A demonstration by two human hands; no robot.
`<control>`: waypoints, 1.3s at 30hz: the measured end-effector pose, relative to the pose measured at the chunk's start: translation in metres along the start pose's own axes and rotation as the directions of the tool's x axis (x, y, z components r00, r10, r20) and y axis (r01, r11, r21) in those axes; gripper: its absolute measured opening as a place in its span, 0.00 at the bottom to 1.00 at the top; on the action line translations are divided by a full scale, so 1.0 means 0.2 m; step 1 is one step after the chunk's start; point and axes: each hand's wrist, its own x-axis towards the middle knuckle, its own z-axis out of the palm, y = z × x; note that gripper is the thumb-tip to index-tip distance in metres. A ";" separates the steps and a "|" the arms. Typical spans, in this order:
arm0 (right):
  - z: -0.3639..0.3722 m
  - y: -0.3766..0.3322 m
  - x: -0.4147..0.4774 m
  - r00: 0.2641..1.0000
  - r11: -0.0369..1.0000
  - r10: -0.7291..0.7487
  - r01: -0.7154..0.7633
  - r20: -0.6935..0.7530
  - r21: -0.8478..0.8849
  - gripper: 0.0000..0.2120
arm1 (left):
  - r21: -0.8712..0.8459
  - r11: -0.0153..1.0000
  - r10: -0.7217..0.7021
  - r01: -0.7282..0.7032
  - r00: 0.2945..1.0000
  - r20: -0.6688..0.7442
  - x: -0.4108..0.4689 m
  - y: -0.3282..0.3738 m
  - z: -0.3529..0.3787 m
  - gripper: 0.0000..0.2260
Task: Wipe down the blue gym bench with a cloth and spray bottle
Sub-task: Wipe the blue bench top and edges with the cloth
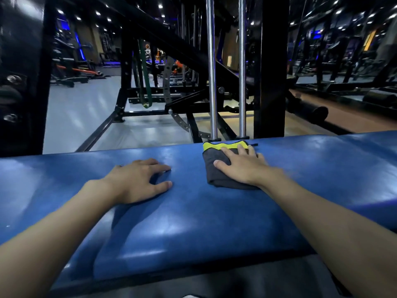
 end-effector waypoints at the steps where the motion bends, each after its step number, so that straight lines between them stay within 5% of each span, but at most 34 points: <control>1: 0.00 -0.04 -0.02 1.000 1.000 -0.006 0.006 -0.001 -0.002 0.35 | 0.021 1.000 -0.021 0.021 1.000 0.006 -0.04 -0.05 0.00 0.30; 6: -0.03 -0.12 -0.08 0.998 0.990 0.003 -0.011 -0.061 -0.140 0.34 | -0.013 0.993 -0.119 0.120 0.991 0.057 -0.15 -0.21 0.02 0.33; 16: 0.01 -0.23 -0.06 1.000 0.999 -0.030 0.030 0.007 -0.029 0.33 | -0.044 0.993 -0.106 0.109 0.992 0.063 -0.14 -0.22 0.05 0.32; 24: 0.05 -0.53 -0.03 0.997 0.996 -0.081 0.081 -0.003 -0.048 0.32 | -0.053 0.998 -0.044 0.043 0.999 -0.017 -0.27 -0.47 0.07 0.42; 39: 0.12 -1.22 -0.01 0.977 0.976 -0.210 0.211 0.024 -0.044 0.32 | -0.023 0.979 -0.202 0.201 0.979 -0.035 -0.72 -1.11 0.07 0.41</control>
